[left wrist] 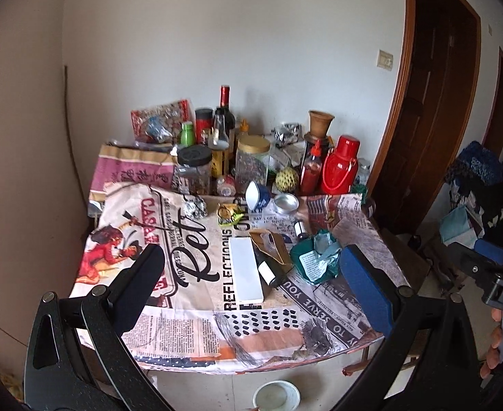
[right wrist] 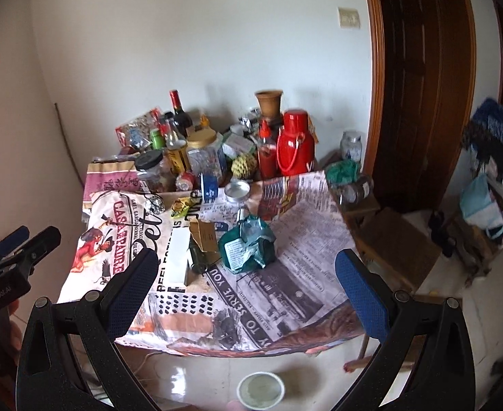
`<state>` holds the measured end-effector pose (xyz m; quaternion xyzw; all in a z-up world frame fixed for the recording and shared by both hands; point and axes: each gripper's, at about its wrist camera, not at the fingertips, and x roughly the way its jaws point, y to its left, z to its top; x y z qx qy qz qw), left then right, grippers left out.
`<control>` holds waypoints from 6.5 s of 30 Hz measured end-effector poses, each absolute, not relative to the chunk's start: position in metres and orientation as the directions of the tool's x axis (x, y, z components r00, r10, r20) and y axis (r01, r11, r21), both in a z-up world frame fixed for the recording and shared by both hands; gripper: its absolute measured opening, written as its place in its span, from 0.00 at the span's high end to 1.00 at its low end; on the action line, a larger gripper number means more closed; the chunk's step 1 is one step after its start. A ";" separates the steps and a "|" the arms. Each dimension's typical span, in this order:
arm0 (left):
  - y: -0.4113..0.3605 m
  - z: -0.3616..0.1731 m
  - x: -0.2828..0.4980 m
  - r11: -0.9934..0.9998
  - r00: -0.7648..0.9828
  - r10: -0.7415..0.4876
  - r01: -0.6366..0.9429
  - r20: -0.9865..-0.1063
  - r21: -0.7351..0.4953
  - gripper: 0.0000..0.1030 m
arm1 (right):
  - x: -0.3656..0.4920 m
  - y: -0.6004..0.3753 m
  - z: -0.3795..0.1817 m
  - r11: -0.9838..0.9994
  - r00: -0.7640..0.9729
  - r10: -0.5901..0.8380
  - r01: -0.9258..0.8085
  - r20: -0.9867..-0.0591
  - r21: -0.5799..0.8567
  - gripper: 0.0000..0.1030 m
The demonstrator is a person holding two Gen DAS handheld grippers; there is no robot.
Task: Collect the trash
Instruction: 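Move the left tool to the white card while the right tool reaches the green bag, then grasp the white card with the left tool while the right tool grasps the green bag, then carry the white card and green bag down over the white bucket, then open both tools to drop the card and bag into the bucket, then raise both open tools back toward the table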
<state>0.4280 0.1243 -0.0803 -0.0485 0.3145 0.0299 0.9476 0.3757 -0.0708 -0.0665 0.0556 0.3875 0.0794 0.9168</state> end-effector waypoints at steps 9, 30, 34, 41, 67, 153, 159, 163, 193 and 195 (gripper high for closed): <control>0.140 -0.160 0.500 0.986 0.653 0.012 -0.132 -0.757 -0.098 0.06 | 0.446 -0.072 -0.131 0.991 0.555 0.132 -0.048 -0.821 0.127 0.00; 0.138 -0.313 0.592 0.929 0.294 0.002 -0.354 -0.956 -0.106 0.20 | 0.589 -0.084 -0.264 0.932 0.123 0.356 -0.117 -0.926 0.343 0.01; 0.137 -0.322 0.595 0.925 0.276 -0.001 -0.364 -0.961 -0.105 0.25 | 0.597 -0.078 -0.278 0.912 0.047 0.400 -0.115 -0.915 0.393 0.13; 0.130 -0.330 0.601 0.942 0.267 0.023 -0.329 -0.963 -0.069 0.47 | 0.596 -0.071 -0.284 0.910 0.007 0.388 -0.158 -0.922 0.382 0.54; 0.179 -0.224 0.518 0.986 0.488 -0.075 -0.096 -0.870 -0.139 0.51 | 0.482 -0.054 -0.180 0.949 0.417 0.303 -0.055 -0.857 0.310 0.72; 0.053 -0.747 0.299 0.939 0.113 -0.222 -0.243 -0.969 -0.243 0.51 | 0.291 -0.073 -0.735 0.954 -0.133 0.244 -0.143 -0.961 0.262 0.50; 0.046 -0.757 0.308 0.939 0.095 -0.237 -0.232 -0.967 -0.253 0.51 | 0.293 -0.084 -0.727 0.963 -0.129 0.208 -0.144 -0.970 0.226 0.44; 0.035 -0.757 0.322 0.936 0.075 -0.273 -0.210 -0.959 -0.283 0.51 | 0.295 -0.094 -0.706 0.967 -0.112 0.206 -0.127 -0.972 0.219 0.44; 0.041 -0.423 0.322 0.966 0.239 -0.168 -0.151 -0.956 -0.208 0.50 | 0.301 -0.093 -0.370 0.948 0.154 0.306 -0.144 -0.939 0.285 0.44; 0.046 -0.388 0.319 0.968 0.280 -0.155 -0.151 -0.947 -0.203 0.50 | 0.301 -0.092 -0.338 0.946 0.190 0.311 -0.157 -0.931 0.284 0.44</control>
